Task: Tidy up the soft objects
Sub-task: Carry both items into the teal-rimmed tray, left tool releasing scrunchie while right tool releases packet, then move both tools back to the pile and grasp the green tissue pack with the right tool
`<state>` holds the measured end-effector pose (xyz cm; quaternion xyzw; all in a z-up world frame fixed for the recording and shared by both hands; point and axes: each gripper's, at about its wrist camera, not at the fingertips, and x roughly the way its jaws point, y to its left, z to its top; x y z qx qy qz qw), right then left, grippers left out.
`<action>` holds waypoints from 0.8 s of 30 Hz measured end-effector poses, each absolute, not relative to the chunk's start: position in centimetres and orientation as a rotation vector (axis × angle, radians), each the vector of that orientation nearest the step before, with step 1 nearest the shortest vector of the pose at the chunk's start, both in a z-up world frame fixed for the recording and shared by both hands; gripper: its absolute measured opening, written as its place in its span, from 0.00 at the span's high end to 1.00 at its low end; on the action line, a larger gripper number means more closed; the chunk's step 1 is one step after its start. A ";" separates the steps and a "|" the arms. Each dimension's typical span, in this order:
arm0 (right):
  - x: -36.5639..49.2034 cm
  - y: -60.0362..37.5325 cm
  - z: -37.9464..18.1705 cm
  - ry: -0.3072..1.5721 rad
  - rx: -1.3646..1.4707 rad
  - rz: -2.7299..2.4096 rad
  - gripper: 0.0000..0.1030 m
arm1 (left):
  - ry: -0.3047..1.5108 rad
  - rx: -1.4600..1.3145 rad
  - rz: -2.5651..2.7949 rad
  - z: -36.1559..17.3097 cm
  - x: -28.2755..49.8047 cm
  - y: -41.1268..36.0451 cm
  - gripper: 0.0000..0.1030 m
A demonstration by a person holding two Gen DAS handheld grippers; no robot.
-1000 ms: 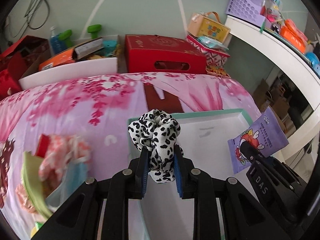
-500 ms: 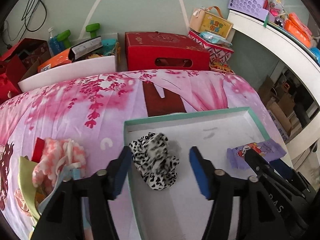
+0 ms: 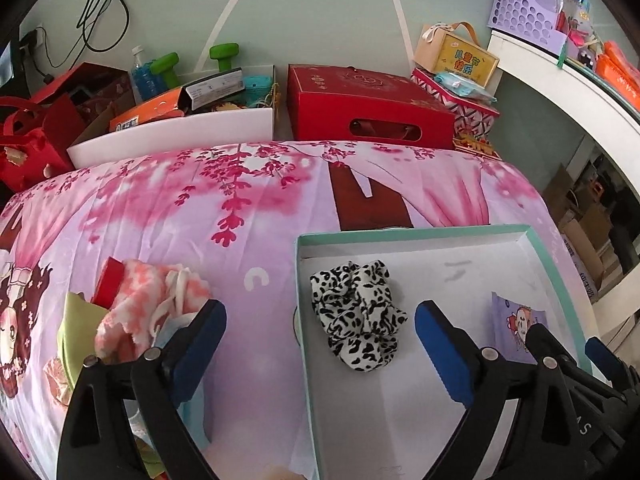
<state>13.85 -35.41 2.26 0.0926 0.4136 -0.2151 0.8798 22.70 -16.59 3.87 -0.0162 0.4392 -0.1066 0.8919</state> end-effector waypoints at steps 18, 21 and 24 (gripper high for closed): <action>13.0 -31.3 5.2 0.841 0.129 -0.370 0.00 | 0.881 -0.080 -0.040 6.6 18.1 -9.4 0.02; 12.4 -29.7 6.0 0.821 0.117 -0.330 0.00 | 0.867 -0.101 0.011 6.8 17.0 -7.2 0.02; 11.8 -28.2 6.3 0.815 0.086 -0.312 0.00 | 0.861 -0.120 0.046 6.8 15.8 -5.0 0.02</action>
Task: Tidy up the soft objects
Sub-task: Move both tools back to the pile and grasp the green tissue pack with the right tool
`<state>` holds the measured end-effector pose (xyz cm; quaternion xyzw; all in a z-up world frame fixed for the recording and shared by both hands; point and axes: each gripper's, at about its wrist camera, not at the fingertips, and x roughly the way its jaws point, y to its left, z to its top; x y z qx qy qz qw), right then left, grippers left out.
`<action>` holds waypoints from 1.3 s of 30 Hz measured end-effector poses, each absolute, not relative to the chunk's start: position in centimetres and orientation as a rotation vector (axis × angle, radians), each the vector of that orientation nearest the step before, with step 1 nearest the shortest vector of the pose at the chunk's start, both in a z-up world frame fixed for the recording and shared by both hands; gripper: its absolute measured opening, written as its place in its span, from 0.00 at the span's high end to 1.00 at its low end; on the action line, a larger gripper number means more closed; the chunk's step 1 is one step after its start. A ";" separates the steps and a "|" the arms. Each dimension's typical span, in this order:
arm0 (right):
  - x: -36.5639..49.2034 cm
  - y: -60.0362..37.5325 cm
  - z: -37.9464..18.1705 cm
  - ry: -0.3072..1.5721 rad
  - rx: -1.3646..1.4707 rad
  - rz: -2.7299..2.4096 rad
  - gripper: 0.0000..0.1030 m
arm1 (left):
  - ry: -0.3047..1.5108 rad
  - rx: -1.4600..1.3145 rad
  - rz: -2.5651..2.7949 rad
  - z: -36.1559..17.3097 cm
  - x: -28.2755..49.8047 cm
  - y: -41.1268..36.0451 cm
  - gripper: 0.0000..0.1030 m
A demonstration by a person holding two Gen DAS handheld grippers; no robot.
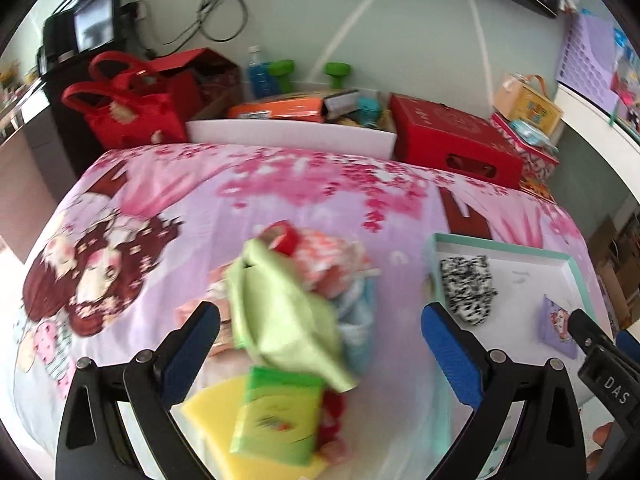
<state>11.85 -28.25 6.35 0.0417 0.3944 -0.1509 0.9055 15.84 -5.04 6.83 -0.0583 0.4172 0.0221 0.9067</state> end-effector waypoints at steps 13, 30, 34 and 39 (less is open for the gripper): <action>8.7 -22.7 6.1 0.831 0.028 -0.175 0.00 | 0.884 -0.187 0.130 6.0 12.5 0.2 0.02; 6.4 -17.3 2.2 0.975 0.076 0.009 0.00 | 0.962 -0.297 0.189 3.9 10.2 6.9 0.02; 6.5 -15.3 2.6 0.956 0.052 0.055 0.00 | 0.978 -0.308 0.217 3.1 10.5 8.2 0.02; 7.0 -12.2 2.7 0.942 0.044 0.149 0.00 | 1.010 -0.372 0.197 1.9 11.0 9.5 0.02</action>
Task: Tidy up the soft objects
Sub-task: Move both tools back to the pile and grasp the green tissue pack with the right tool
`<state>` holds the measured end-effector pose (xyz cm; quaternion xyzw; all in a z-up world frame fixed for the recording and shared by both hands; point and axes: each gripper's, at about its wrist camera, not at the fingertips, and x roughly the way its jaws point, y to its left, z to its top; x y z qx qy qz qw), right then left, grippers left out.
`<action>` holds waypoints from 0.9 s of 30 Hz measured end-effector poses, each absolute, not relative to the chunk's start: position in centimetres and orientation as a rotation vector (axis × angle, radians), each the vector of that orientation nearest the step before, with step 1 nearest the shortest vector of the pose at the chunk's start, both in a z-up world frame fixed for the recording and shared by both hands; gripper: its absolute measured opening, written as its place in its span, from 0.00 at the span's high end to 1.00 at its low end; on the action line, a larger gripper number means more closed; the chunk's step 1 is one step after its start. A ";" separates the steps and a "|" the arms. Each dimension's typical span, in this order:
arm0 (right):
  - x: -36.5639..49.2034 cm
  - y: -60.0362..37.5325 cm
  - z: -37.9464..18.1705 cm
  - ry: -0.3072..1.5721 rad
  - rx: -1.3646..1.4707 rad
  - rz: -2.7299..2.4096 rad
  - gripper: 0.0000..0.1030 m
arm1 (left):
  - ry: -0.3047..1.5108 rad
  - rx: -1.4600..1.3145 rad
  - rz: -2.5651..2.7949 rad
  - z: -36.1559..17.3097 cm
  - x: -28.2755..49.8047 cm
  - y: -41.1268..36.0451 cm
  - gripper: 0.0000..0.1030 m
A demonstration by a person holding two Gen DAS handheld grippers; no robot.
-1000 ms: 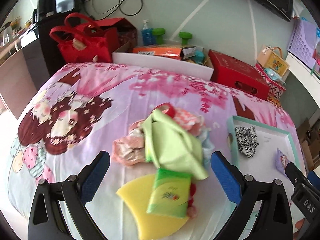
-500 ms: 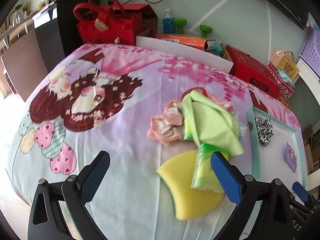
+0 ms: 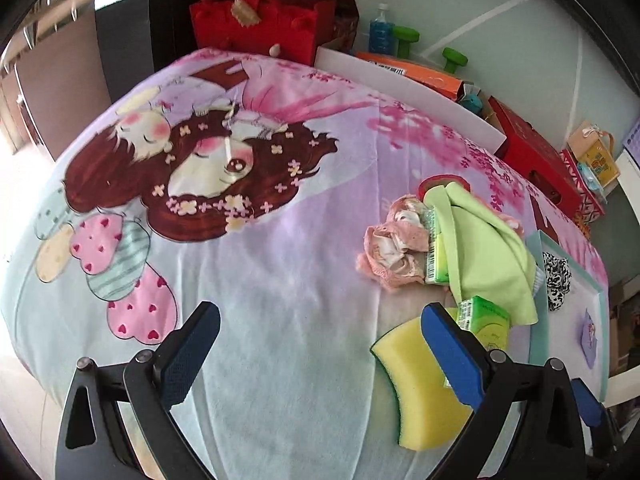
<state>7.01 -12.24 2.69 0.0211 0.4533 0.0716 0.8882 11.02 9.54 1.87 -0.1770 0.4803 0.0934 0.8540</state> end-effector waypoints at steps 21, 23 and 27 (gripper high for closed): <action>8.5 -5.6 -0.5 0.921 -0.116 0.222 0.02 | 1.054 -0.493 0.177 -1.0 11.5 12.2 0.02; 8.5 -5.5 -0.7 0.918 -0.129 0.218 0.06 | 1.057 -0.513 0.173 -1.1 11.5 12.4 0.02; 8.6 -6.0 -0.7 0.918 -0.093 0.241 0.16 | 1.057 -0.508 0.179 -1.1 11.4 12.4 0.02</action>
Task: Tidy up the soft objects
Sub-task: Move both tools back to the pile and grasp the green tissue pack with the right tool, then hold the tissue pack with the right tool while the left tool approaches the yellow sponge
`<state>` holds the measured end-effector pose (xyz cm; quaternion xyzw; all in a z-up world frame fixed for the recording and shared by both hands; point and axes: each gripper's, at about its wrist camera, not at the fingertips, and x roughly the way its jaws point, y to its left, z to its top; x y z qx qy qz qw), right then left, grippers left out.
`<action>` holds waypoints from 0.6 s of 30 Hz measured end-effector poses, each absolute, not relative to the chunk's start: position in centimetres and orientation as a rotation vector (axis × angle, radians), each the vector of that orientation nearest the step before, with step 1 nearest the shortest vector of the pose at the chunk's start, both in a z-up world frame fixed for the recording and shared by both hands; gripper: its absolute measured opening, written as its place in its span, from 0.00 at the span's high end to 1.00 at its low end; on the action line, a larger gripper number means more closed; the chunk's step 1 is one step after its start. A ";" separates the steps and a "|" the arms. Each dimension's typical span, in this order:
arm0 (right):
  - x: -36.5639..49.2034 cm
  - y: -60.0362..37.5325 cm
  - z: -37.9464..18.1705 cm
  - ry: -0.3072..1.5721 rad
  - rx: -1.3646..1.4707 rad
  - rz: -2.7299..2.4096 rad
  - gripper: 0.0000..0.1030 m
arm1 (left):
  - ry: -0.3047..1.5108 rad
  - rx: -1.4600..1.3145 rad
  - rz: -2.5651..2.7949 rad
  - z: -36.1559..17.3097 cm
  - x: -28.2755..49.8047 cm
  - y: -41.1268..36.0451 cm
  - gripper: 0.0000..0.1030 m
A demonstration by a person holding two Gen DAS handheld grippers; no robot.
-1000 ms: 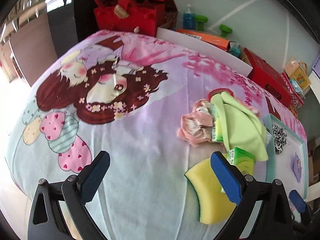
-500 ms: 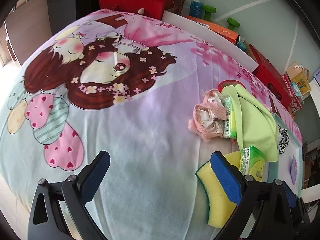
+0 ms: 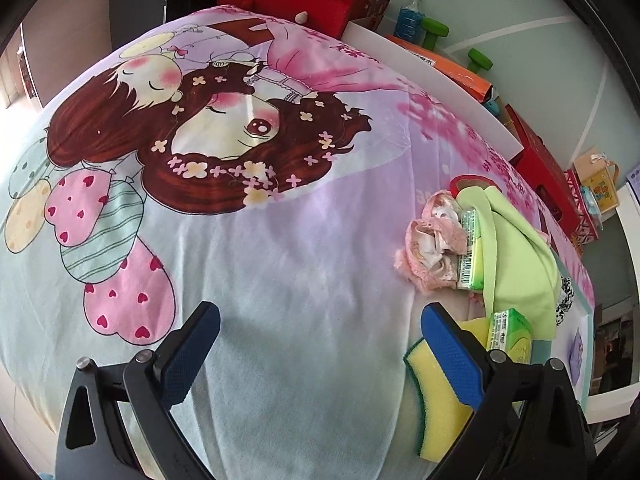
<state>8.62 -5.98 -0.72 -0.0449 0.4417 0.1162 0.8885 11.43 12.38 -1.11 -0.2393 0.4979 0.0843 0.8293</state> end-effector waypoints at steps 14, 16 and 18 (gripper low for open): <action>8.3 -6.3 -0.8 0.925 -0.062 0.302 0.44 | 1.076 -0.435 0.149 -1.0 11.8 11.0 0.02; 8.3 -6.4 -0.9 0.927 -0.061 0.305 0.45 | 1.078 -0.430 0.141 -1.0 11.9 10.9 0.02; 8.3 -6.4 -0.8 0.927 -0.060 0.307 0.45 | 1.078 -0.424 0.138 -1.0 11.9 10.8 0.02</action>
